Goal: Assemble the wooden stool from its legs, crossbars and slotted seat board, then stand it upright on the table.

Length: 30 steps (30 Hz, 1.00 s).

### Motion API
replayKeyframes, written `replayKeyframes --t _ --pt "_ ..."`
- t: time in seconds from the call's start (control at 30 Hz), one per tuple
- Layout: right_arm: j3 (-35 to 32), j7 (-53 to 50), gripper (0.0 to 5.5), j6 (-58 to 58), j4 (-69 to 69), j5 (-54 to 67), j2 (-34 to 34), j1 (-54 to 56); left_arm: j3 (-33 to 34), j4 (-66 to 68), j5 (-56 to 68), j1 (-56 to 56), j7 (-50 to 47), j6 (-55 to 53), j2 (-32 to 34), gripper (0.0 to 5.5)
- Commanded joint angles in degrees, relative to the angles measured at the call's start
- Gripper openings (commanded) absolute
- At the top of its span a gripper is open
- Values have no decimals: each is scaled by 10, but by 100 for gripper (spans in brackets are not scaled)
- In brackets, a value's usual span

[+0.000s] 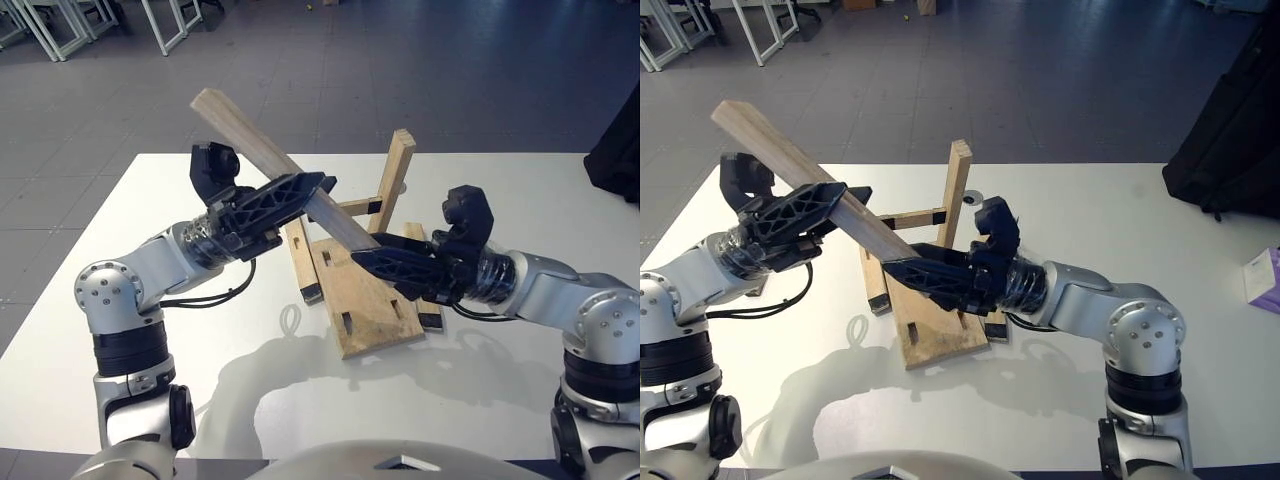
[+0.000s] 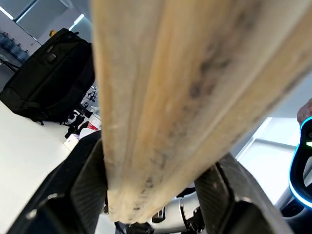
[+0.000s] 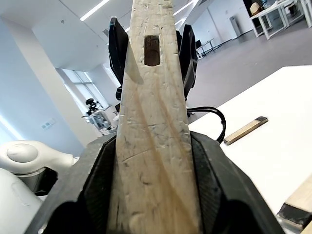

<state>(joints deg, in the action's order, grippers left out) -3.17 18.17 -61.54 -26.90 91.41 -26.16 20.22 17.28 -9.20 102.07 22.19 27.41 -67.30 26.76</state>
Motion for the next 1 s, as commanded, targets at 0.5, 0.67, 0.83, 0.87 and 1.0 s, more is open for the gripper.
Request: replayKeyframes --t 0.5,0.67,0.83,0.87,1.0 --pt "228 -12 360 212 -62 -625 -220 -146 -26 -30 -478 -108 142 334 49 203" --pt "258 29 360 251 -45 -727 -222 -158 -96 60 -626 -109 292 545 17 203" --pt "267 66 360 257 -31 -774 -198 -142 -125 228 -711 -58 369 669 -1 203" --pt "270 73 360 255 -32 -779 -192 -140 -124 257 -717 -46 375 686 -8 203" --pt "276 91 360 244 -42 -795 -176 -148 -123 312 -720 -19 398 712 -26 203"
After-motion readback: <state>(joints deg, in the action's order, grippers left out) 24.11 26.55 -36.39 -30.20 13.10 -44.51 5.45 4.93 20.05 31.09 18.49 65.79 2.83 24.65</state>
